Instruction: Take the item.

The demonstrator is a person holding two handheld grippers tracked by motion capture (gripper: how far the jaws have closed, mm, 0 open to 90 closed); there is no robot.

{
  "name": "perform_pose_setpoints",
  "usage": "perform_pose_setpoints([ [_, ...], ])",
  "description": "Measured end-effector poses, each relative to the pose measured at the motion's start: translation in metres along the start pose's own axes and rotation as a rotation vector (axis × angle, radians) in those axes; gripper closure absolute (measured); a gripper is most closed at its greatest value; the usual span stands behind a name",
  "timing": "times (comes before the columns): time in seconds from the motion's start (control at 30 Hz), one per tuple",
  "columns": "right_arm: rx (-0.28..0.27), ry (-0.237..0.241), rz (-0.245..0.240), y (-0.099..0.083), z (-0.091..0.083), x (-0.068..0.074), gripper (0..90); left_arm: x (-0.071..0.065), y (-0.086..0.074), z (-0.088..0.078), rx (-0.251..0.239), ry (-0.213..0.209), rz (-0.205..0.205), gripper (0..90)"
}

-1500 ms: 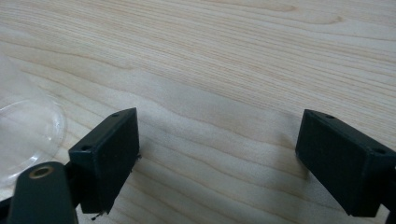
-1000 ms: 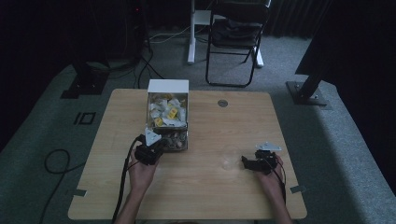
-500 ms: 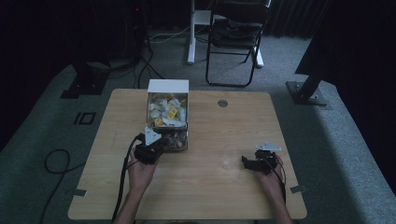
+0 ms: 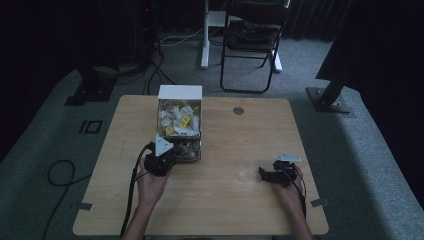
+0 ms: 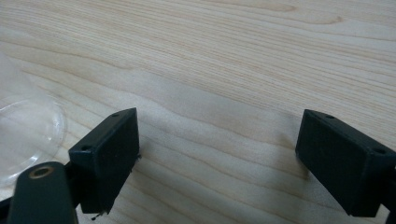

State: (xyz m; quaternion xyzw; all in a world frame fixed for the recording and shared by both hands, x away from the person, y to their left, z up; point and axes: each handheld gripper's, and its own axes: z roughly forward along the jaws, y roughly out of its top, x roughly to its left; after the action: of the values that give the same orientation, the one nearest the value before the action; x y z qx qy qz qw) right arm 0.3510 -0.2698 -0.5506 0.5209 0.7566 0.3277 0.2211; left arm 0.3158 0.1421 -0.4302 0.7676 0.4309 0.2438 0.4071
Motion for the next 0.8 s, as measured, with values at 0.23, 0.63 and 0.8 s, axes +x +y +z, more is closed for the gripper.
perform_pose_setpoints([
  [0.23,0.0,0.0,0.0,0.0,0.0,0.0,13.2,-0.004,0.004,-0.004,-0.012,-0.016,0.009,90.0],
  [0.63,0.0,0.0,0.0,0.0,0.0,0.0,13.2,-0.011,0.01,-0.007,-0.019,-0.041,0.028,90.0],
  [0.8,0.0,0.0,0.0,0.0,0.0,0.0,13.2,-0.011,0.011,-0.007,-0.02,-0.067,0.023,90.0],
])
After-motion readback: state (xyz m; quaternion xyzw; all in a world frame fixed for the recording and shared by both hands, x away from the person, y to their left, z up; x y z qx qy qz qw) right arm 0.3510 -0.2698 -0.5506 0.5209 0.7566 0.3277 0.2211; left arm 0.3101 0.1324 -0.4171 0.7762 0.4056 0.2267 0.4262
